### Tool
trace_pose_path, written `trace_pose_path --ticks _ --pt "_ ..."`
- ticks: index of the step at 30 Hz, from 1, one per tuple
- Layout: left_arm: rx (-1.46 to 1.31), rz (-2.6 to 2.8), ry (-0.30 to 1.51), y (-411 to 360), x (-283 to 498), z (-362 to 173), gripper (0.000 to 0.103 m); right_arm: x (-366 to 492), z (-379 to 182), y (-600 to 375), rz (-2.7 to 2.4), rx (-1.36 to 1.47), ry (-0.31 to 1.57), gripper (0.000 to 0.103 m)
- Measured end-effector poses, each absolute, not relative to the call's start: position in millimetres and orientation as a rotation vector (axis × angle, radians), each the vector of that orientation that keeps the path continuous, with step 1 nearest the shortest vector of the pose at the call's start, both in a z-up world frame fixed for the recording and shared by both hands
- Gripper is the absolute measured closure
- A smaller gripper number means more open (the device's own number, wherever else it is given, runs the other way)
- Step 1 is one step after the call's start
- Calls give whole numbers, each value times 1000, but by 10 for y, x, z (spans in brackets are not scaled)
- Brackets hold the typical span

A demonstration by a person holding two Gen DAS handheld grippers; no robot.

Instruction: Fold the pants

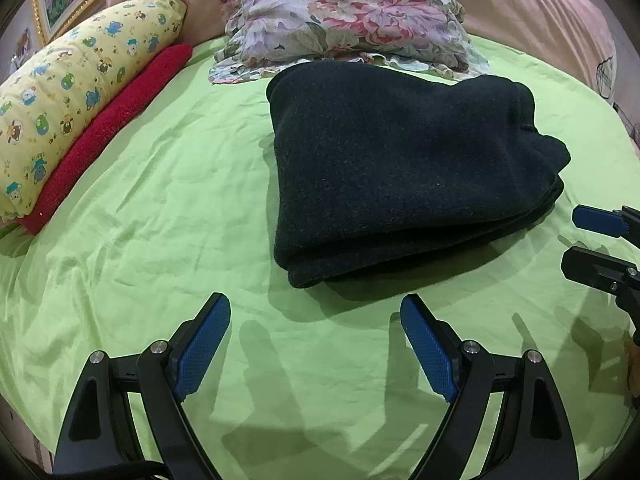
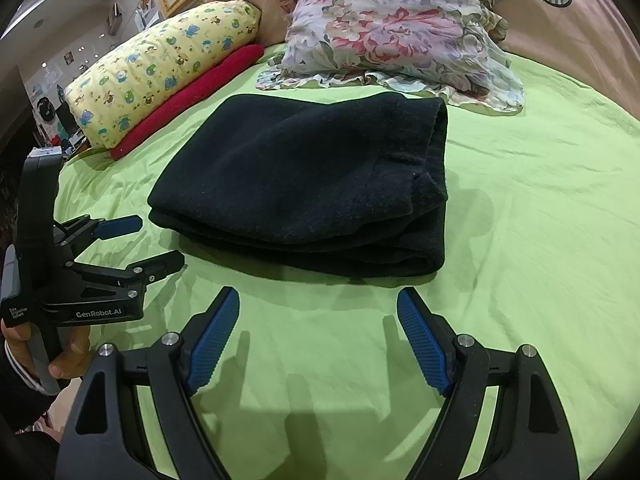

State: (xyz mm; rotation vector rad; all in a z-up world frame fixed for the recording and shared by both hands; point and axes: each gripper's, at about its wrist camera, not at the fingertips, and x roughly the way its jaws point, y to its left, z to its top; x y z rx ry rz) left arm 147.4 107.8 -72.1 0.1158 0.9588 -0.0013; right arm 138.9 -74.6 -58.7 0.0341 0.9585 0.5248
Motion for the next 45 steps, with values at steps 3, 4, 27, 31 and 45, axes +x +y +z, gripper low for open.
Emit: trace_pose_path --ticks 3,4,27,31,45 --pt "114 -7 959 1077 1477 -725 16 1395 -582 -752 522 35 958 21" --pt "113 -6 959 1078 1474 -723 16 1397 -579 -751 523 36 957 21" --pt "97 15 905 1114 1445 -671 16 1437 -543 -749 527 48 939 21" --pt "100 14 893 1105 1469 -643 16 1454 -539 -748 529 52 937 21" --pt "81 -11 883 1095 1518 -583 16 1474 -513 -819 513 65 927 21"
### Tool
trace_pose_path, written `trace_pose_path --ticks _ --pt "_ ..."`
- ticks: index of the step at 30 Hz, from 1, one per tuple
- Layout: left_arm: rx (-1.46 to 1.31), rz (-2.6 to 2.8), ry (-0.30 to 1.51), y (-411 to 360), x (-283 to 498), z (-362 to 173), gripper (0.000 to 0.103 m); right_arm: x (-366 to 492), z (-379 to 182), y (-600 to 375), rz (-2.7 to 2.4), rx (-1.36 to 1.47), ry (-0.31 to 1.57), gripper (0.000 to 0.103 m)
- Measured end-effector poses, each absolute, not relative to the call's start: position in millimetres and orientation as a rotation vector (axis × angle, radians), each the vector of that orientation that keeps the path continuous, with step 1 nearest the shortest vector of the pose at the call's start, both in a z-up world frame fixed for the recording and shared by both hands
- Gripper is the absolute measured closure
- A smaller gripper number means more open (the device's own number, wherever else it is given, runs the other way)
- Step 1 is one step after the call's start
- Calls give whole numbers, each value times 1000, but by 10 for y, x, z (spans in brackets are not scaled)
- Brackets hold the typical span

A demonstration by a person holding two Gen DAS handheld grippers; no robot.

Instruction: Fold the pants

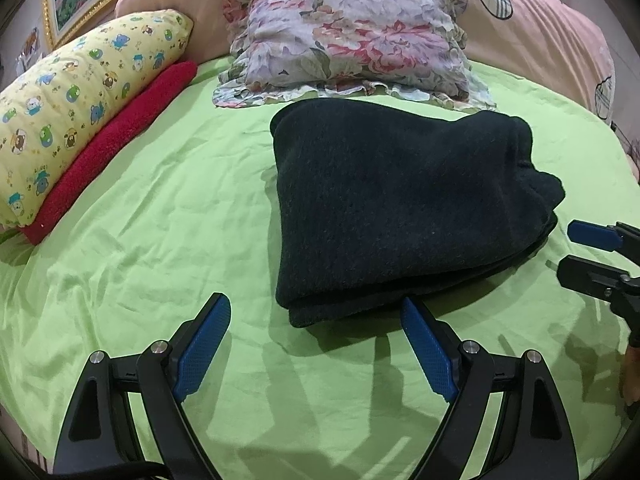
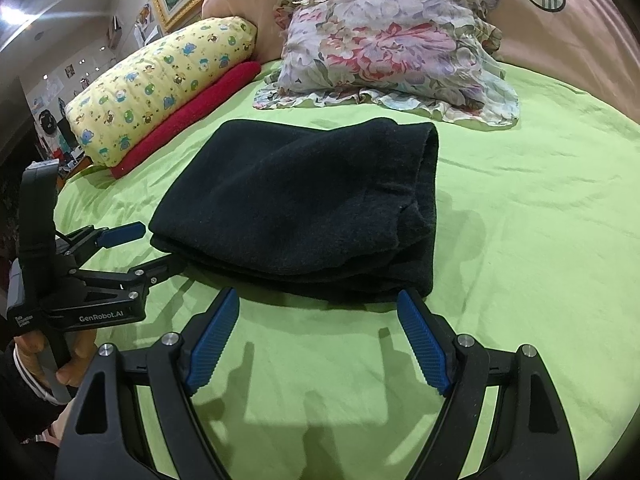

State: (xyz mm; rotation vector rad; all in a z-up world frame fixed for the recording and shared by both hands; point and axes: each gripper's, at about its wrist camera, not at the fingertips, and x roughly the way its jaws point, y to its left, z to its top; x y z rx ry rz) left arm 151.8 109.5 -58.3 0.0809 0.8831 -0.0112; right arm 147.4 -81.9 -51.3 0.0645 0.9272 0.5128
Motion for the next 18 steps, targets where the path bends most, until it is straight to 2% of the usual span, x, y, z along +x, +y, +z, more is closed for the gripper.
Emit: trace_pose_path --ticks 18 --pt "81 -2 895 1055 1536 -545 14 1555 -533 -878 468 132 919 21"
